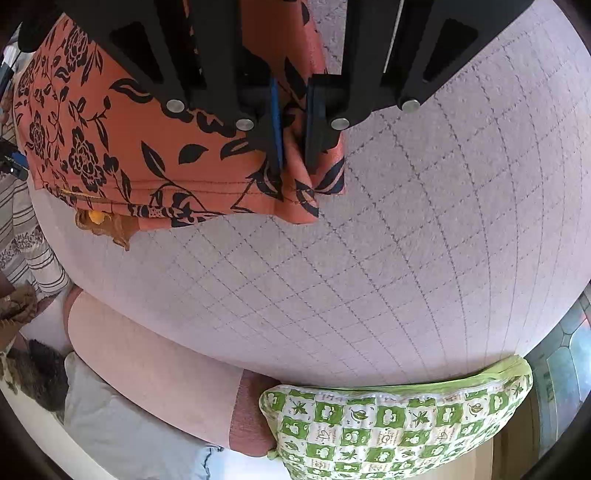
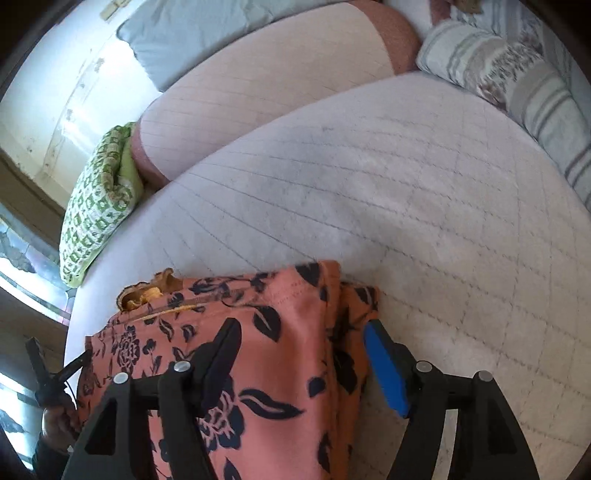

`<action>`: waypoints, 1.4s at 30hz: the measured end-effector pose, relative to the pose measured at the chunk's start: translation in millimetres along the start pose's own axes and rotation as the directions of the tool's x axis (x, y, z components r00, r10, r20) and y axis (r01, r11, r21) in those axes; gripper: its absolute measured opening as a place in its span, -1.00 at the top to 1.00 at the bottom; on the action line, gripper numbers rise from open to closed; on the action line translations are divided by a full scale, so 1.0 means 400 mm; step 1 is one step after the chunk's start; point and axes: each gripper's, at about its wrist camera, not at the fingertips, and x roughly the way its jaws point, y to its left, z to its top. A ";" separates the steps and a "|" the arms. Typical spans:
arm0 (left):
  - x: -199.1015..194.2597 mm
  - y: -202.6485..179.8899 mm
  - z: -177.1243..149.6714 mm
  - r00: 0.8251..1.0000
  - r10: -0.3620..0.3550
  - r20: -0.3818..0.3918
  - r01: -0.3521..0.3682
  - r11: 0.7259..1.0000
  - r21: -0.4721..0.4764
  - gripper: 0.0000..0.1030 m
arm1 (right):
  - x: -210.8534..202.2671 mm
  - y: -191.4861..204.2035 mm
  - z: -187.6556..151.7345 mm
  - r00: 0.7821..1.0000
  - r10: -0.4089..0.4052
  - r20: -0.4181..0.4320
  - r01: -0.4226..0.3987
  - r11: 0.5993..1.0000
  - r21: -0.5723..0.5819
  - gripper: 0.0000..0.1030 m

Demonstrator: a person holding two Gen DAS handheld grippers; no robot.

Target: Fold small clothes

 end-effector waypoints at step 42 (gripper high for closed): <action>-0.204 -0.022 -0.287 0.997 0.048 -0.063 -0.049 0.999 -0.018 0.08 | -0.134 -0.062 -0.269 0.976 0.203 -0.078 -0.186 0.965 0.187 -0.28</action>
